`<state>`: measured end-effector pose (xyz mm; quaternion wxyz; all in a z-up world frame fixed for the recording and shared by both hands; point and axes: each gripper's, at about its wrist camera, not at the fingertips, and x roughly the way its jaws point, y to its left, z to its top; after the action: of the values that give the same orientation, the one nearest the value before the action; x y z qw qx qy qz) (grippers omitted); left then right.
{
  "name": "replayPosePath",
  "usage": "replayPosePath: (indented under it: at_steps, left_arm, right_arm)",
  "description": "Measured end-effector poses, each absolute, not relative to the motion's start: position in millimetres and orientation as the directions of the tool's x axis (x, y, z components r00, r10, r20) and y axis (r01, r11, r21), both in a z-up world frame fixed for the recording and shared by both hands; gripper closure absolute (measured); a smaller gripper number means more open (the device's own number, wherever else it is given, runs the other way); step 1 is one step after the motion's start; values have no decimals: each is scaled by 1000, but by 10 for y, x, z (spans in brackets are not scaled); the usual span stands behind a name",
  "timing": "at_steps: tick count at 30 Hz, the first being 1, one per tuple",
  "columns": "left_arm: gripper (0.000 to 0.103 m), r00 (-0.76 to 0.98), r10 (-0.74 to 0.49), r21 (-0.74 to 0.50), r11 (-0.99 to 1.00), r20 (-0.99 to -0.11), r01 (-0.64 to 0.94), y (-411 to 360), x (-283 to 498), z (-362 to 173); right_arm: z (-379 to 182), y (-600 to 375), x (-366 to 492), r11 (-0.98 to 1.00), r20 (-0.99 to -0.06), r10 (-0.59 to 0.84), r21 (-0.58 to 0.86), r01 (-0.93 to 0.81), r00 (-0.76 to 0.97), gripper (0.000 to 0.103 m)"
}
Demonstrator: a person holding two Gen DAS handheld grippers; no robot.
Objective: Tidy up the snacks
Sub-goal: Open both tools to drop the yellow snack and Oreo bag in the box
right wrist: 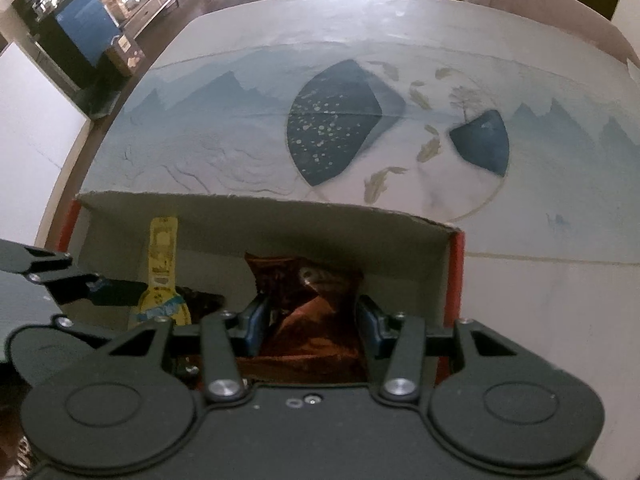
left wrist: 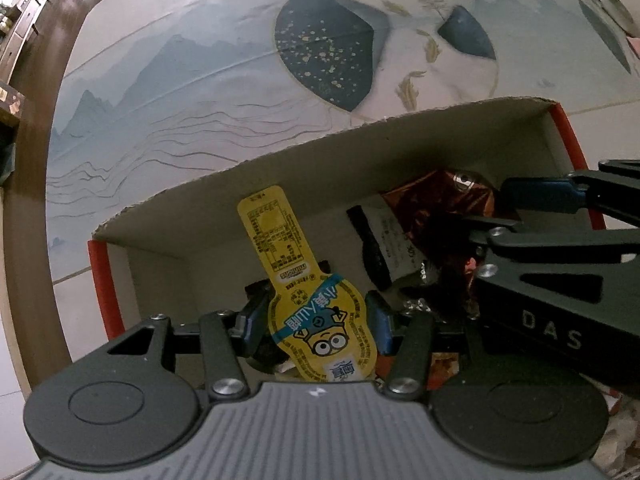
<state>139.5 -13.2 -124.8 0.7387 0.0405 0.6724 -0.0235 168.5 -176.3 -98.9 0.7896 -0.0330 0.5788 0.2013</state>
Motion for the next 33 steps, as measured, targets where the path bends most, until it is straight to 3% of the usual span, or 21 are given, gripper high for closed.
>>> replayPosePath:
  at_steps: [17, 33]
  left_arm:
    - [45, 243, -3, 22, 995, -970, 98, -168, 1053, -566]
    - [45, 374, 30, 17, 999, -927, -36, -208, 382, 48]
  right_arm:
    - [-398, -2014, 1338, 900, -868, 364, 235, -366, 337, 55]
    - [121, -2317, 831, 816, -784, 498, 278, -507, 372, 40]
